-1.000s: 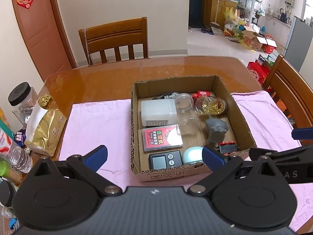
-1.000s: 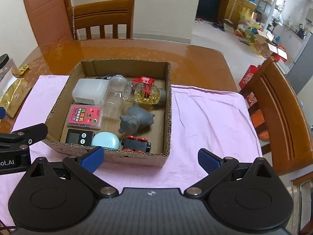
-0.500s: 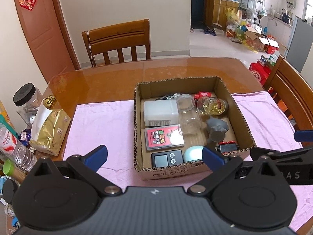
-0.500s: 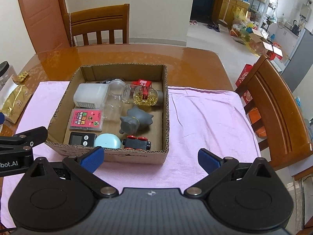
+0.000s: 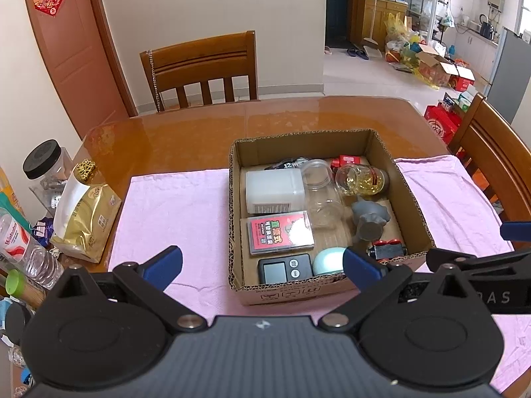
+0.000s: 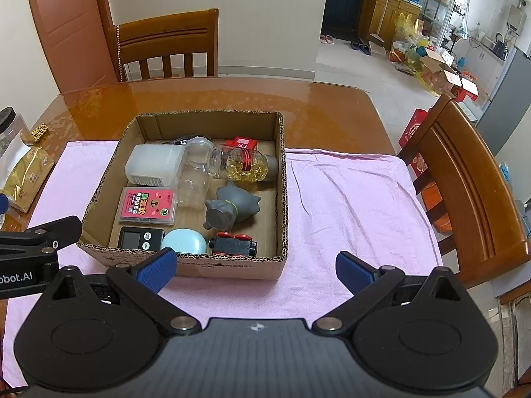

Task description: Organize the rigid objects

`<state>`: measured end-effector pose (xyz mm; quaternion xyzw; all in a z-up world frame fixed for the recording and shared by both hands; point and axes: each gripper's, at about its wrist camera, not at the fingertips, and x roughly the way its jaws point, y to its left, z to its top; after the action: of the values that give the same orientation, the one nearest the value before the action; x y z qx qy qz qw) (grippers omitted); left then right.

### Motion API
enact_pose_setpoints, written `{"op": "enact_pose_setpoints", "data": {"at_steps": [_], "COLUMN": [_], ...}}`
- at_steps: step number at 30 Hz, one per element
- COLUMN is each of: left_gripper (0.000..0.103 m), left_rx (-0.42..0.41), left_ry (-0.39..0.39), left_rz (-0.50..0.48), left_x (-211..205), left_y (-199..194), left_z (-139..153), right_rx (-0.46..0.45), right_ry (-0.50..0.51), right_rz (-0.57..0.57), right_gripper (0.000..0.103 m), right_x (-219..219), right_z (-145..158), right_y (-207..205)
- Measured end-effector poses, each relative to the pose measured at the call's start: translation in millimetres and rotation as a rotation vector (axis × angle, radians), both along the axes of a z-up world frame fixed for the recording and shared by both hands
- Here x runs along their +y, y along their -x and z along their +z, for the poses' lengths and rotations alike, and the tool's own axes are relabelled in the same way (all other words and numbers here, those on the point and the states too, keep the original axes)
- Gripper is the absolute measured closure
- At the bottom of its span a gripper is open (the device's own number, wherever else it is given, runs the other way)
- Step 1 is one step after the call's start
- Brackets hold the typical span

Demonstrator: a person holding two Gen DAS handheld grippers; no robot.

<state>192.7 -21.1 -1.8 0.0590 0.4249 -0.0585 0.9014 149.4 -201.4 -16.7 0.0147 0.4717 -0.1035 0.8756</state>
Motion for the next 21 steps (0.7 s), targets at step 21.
{"op": "enact_pose_setpoints", "data": {"at_steps": [21], "left_gripper": [0.001], "left_rx": [0.004], "left_ry": [-0.021], "left_rz": [0.009], "left_x": [-0.7], "left_y": [-2.2], "left_z": [-0.5], "right_rx": [0.001], "right_ry": [0.012], "right_rz": [-0.006], "right_gripper": [0.000], "right_x": [-0.2], "right_z": [-1.2], "right_y": [-1.8]}}
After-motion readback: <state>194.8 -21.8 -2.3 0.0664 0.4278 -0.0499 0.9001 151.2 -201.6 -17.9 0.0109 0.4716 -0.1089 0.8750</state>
